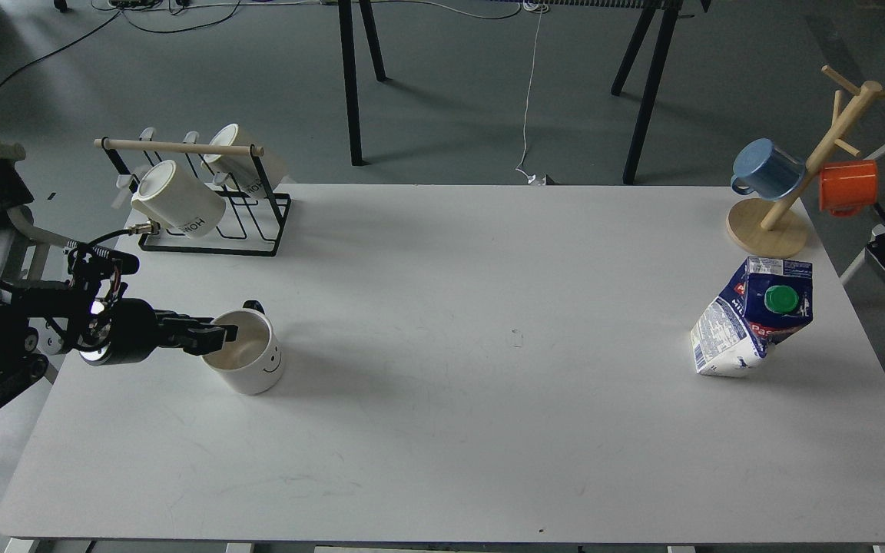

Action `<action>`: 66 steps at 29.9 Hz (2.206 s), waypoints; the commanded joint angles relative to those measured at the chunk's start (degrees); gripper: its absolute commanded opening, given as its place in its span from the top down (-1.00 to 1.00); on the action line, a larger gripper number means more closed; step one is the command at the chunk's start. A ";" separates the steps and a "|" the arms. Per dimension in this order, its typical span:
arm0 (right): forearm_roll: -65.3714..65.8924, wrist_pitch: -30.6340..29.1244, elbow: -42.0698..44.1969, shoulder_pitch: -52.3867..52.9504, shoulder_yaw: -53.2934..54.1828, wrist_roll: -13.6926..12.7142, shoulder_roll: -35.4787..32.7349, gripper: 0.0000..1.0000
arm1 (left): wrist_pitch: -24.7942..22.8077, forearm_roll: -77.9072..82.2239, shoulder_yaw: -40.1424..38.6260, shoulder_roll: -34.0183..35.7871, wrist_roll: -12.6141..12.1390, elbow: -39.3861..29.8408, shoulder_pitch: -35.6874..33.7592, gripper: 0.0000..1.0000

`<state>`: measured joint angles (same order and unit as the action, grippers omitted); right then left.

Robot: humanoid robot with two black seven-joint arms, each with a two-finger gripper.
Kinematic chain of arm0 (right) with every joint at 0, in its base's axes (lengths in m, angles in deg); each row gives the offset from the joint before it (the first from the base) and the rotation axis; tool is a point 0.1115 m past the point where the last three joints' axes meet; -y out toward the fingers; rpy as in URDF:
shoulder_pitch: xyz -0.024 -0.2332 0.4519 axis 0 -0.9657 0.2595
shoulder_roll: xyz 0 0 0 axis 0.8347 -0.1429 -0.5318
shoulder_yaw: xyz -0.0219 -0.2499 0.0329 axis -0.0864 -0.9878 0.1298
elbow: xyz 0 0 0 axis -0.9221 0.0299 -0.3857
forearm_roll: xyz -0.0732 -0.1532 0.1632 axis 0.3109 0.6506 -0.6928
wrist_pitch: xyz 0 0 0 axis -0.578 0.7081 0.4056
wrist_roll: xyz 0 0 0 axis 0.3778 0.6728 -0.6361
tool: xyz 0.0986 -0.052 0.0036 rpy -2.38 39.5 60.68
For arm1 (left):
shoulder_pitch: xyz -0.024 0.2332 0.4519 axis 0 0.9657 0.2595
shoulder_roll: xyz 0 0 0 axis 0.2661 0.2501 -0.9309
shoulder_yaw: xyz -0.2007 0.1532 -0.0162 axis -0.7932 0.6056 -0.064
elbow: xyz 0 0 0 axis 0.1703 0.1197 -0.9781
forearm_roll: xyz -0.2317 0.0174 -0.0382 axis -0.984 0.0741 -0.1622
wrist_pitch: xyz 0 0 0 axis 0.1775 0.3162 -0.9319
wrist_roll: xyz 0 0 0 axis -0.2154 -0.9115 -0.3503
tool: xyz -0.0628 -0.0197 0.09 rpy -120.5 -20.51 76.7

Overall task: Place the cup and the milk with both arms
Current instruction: 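Reach the left gripper to the white mug and grasp it, then slide the white mug with the left gripper toward the table center, then open the left gripper and pull it back from the mug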

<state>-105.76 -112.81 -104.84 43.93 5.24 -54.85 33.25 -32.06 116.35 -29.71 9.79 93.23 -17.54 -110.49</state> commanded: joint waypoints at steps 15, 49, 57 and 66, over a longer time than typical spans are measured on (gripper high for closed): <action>-0.09 0.00 0.36 -0.76 0.43 0.08 -0.09 -0.97 | 2.00 -0.51 -0.78 0.67 0.00 -6.00 -1.16 0.95; -0.35 0.00 6.95 -0.76 1.31 -0.10 1.41 -0.97 | -3.02 11.26 -2.54 -31.76 0.00 5.58 -9.26 0.81; -0.35 0.00 7.04 -0.85 1.23 -0.10 1.49 -0.97 | -2.14 11.00 -2.54 -31.67 0.00 5.58 -8.20 0.71; -0.44 0.00 6.95 -0.85 1.23 -0.36 1.49 -0.97 | -0.82 7.23 -3.07 -31.14 0.00 5.50 -7.93 -0.23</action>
<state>-106.11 -112.81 -97.87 43.08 6.46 -55.08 34.74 -32.73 126.12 -32.72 -21.66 93.24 -11.96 -118.41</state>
